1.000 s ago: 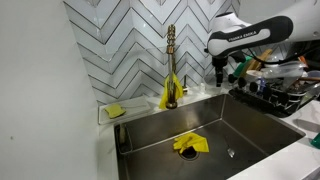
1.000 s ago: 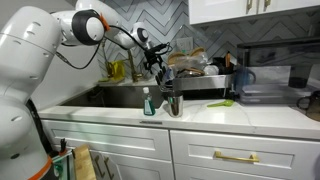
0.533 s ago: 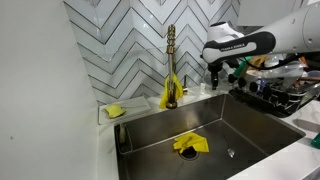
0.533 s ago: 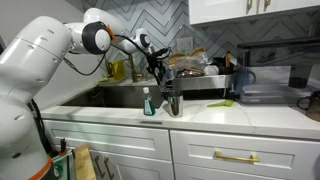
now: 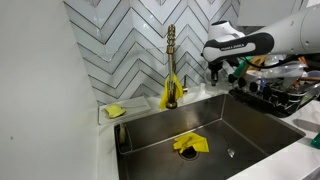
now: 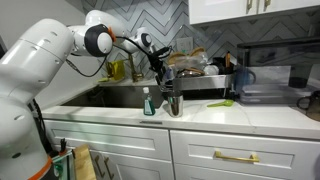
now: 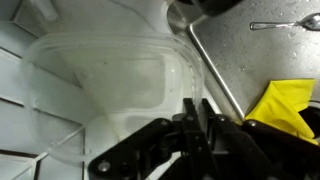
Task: Remove the green bottle from the clear bowl on the right of the tap and move it backwards on the sink edge, pick up the clear bowl to the right of the tap and put it in the clear bowl which is in the dishes drying rack
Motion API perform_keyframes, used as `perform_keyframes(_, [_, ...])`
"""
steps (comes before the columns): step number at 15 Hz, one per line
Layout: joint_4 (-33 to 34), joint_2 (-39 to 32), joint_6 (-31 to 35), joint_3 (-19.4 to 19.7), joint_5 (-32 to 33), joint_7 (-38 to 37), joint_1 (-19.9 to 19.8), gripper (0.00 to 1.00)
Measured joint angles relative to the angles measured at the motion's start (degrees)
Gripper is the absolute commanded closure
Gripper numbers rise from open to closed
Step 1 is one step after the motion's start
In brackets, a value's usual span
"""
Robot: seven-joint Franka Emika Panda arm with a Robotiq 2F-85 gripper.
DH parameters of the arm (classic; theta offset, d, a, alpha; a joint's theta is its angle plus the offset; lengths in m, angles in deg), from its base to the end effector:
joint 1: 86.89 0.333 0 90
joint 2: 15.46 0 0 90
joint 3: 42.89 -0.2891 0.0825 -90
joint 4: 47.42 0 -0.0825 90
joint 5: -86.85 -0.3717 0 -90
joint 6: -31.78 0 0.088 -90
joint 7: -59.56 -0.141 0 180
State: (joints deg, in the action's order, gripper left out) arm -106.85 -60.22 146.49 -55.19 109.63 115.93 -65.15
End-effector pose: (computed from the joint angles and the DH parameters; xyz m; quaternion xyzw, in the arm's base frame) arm 0.6715 0.3505 0.3565 0.6770 0.7204 0.0724 0.1322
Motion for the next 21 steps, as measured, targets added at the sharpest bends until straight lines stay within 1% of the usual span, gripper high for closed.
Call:
perform_keyframes(4, [0.83,1.14,-0.68,-0.54,-0.1,0.0,0.06,0.98])
perform_keyframes(6, [0.83,2.68,-2.23,-1.31,-0.22,0.0,0.1,0.98])
perform_keyframes(9, [0.73,5.49,-5.85,-2.71,-0.4,0.0,0.16,0.98])
perform_keyframes(14, [-0.24,10.11,-14.61,-3.98,-0.4,0.55,0.5,0.98])
perform_keyframes(17, [-2.91,14.04,-17.63,-4.74,-0.4,1.48,0.5,0.98])
perform_keyframes(19, [-5.57,17.29,-18.32,-5.2,-0.49,1.4,0.39,0.98])
perform_keyframes(21, [-8.92,21.03,-18.7,-5.33,-1.27,-0.18,0.17,0.98])
